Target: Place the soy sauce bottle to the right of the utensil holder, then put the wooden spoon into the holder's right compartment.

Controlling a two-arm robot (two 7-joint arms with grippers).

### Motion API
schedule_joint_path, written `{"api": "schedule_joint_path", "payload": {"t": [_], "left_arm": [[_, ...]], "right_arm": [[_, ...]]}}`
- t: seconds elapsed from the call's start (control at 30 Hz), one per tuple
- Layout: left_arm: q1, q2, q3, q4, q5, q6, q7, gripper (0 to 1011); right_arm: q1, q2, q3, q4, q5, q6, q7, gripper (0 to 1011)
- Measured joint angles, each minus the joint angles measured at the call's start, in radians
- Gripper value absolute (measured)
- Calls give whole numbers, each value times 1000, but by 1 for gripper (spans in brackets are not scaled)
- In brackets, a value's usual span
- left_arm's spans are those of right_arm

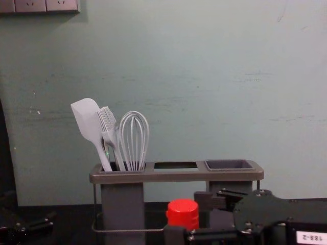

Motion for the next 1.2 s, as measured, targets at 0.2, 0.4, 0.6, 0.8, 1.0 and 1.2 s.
{"api": "schedule_joint_path", "payload": {"t": [0.2, 0.4, 0.6, 0.8, 1.0, 1.2], "left_arm": [[0, 0, 0, 0, 0, 0, 0, 1005], [0, 0, 0, 0, 0, 0, 0, 1005], [0, 0, 0, 0, 0, 0, 0, 1005], [0, 0, 0, 0, 0, 0, 0, 1005], [0, 0, 0, 0, 0, 0, 0, 1005], [0, 0, 0, 0, 0, 0, 0, 1005]], "right_arm": [[12, -25, -6, 23, -3, -14, -7, 1004], [15, -37, -9, 35, -3, -23, -9, 1004], [15, -35, -9, 33, -3, -22, -10, 1004], [14, -33, -8, 31, -4, -21, -10, 973], [14, -32, -8, 30, -4, -21, -10, 823], [14, -32, -7, 29, -4, -20, -10, 682]]}}
